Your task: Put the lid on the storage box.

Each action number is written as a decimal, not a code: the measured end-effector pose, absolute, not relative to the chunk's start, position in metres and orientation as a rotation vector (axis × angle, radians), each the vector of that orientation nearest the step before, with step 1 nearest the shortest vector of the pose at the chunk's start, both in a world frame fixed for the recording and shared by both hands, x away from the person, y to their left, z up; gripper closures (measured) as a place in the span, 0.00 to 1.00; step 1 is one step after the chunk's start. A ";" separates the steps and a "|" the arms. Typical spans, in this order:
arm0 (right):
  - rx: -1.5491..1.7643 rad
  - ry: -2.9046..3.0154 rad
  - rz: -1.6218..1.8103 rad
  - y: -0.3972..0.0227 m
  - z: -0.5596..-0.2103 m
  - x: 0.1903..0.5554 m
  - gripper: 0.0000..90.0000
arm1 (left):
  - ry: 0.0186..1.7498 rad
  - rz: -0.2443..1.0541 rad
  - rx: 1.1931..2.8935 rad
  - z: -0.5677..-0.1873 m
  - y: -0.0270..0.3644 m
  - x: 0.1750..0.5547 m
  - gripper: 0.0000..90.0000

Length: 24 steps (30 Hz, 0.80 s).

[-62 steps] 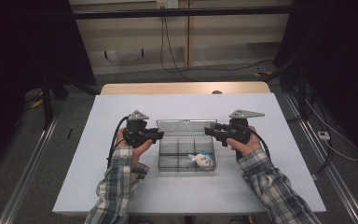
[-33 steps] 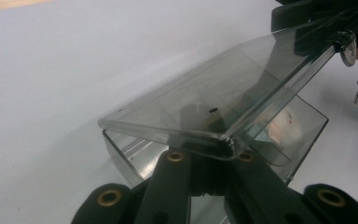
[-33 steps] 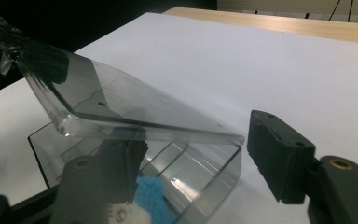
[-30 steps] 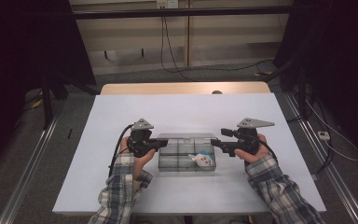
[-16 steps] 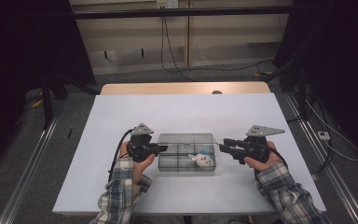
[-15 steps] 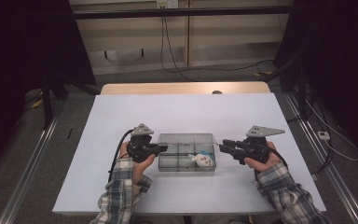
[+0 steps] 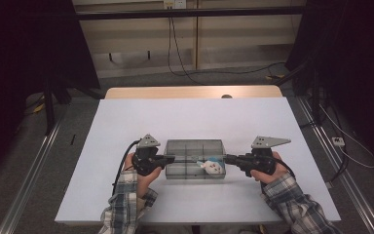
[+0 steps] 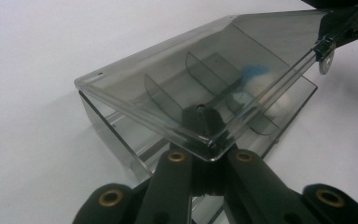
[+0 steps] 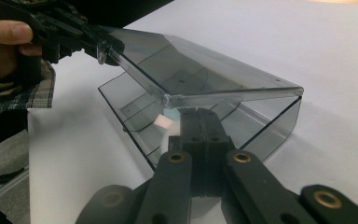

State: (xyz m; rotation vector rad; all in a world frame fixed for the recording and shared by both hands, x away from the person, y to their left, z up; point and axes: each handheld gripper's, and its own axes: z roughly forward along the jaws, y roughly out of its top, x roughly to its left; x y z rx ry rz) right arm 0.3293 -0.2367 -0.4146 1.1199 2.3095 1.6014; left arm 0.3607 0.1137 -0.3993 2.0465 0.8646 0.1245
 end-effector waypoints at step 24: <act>1.064 2.316 1.598 -0.234 -0.416 0.321 1.00 | 0.867 0.120 2.046 -0.402 0.127 0.350 1.00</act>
